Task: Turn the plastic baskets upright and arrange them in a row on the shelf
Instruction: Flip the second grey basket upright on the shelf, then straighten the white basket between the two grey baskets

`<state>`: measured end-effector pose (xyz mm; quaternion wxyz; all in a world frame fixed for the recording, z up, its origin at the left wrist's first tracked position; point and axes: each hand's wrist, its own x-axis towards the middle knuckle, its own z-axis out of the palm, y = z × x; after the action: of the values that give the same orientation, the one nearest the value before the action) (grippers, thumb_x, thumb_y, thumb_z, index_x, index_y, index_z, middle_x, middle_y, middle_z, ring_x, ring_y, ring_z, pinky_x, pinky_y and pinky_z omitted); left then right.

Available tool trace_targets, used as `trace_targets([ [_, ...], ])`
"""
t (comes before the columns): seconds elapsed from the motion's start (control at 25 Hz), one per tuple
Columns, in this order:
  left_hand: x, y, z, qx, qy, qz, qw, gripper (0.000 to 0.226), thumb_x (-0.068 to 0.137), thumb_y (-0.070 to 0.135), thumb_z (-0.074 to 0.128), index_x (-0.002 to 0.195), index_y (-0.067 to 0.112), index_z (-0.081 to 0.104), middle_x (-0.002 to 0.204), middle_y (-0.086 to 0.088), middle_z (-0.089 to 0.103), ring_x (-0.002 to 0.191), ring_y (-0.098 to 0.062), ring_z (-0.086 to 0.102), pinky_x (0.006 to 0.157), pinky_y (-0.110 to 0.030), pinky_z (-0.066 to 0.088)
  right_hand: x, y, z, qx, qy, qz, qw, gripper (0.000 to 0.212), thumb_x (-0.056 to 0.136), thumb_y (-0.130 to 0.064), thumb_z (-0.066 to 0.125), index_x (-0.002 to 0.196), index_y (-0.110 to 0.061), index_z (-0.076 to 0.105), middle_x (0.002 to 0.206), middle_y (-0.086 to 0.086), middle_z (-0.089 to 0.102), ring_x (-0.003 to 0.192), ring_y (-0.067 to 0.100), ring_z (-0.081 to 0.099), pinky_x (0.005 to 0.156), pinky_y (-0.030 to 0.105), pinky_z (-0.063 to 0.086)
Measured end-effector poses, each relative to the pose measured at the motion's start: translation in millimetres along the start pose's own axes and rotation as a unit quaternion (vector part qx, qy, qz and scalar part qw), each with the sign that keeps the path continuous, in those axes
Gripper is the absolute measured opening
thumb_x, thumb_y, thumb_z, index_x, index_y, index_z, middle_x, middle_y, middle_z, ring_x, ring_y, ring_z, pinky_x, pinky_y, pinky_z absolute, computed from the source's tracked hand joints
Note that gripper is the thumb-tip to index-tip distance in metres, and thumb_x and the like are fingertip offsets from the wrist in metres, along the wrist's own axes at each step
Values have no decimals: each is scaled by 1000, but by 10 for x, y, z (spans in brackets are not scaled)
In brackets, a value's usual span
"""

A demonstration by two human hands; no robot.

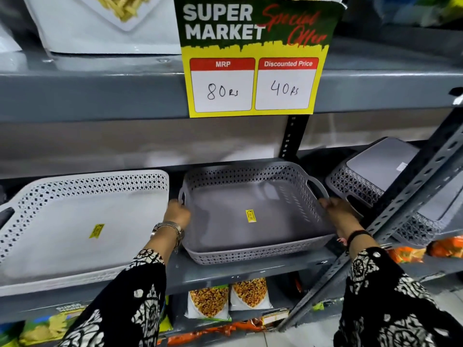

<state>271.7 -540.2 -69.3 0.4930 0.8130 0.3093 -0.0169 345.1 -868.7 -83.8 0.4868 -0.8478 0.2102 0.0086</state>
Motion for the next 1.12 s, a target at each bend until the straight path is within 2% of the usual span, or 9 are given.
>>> trace_targets([
  [0.12, -108, -9, 3, 39, 5, 15, 999, 37, 92, 0, 38, 127, -11, 37, 126, -34, 52, 115, -43, 52, 91, -41, 45, -60, 19, -12, -28, -13, 0, 1000, 22, 90, -10, 43, 80, -7, 61, 103, 10, 55, 95, 21, 51, 86, 33, 40],
  [0.28, -304, 122, -27, 131, 28, 100, 986, 55, 87, -4, 44, 139, -4, 28, 139, -27, 43, 127, -40, 44, 103, -39, 39, -245, -184, -38, -147, 26, -62, 987, 28, 91, -15, 44, 112, 0, 55, 117, 27, 60, 107, 40, 56, 88, 40, 44],
  [0.44, -404, 292, -316, 168, 85, 219, 957, 56, 90, 3, 44, 143, 3, 26, 148, -20, 35, 136, -31, 35, 111, -29, 28, -677, -730, 235, -141, 98, -233, 957, 34, 92, -15, 42, 122, -2, 49, 116, 34, 58, 108, 47, 54, 85, 47, 46],
  [0.56, -287, 77, -766, 196, 125, 255, 939, 53, 89, 4, 44, 140, 0, 32, 143, -24, 40, 134, -33, 37, 112, -31, 27, -1001, -1060, 744, -141, 37, -299, 943, 34, 93, -18, 40, 119, 1, 51, 111, 35, 60, 102, 47, 57, 78, 44, 46],
  [0.64, -144, -249, -1207, 230, 163, 249, 927, 50, 87, 7, 45, 135, -5, 39, 136, -29, 47, 128, -39, 43, 110, -40, 32, -1268, -1188, 1190, -139, -44, -310, 939, 38, 94, -25, 39, 122, 0, 50, 110, 32, 62, 100, 46, 59, 72, 42, 45],
  [0.72, -13, -553, -1658, 282, 195, 212, 915, 49, 86, 11, 49, 131, -7, 44, 131, -32, 51, 123, -42, 47, 106, -46, 35, -1475, -1239, 1586, -124, -109, -302, 939, 44, 93, -31, 41, 129, -5, 45, 117, 28, 62, 107, 43, 57, 82, 46, 49],
  [0.84, 188, -964, -2337, 336, 223, 113, 908, 56, 89, 22, 49, 138, -1, 34, 143, -25, 41, 135, -37, 33, 113, -49, 22, -1681, -1293, 2030, -175, -177, -228, 941, 61, 91, -41, 41, 139, -6, 30, 129, 28, 53, 121, 40, 48, 95, 42, 40],
  [1.0, 502, -1410, -3004, 321, 206, -8, 924, 69, 86, 40, 50, 142, 5, 29, 149, -22, 31, 139, -36, 25, 117, -50, 18, -1796, -1269, 2353, -148, -189, -133, 962, 75, 86, -46, 49, 144, -8, 20, 142, 23, 41, 131, 38, 38, 103, 38, 35],
  [1.12, 719, -1588, -3145, 190, 150, 16, 970, 69, 84, 32, 55, 143, 5, 29, 140, -27, 45, 127, -41, 45, 108, -48, 37, -1862, -1269, 2458, -145, -141, -128, 971, 64, 87, -37, 52, 138, -5, 30, 131, 24, 52, 120, 39, 49, 95, 38, 42],
])
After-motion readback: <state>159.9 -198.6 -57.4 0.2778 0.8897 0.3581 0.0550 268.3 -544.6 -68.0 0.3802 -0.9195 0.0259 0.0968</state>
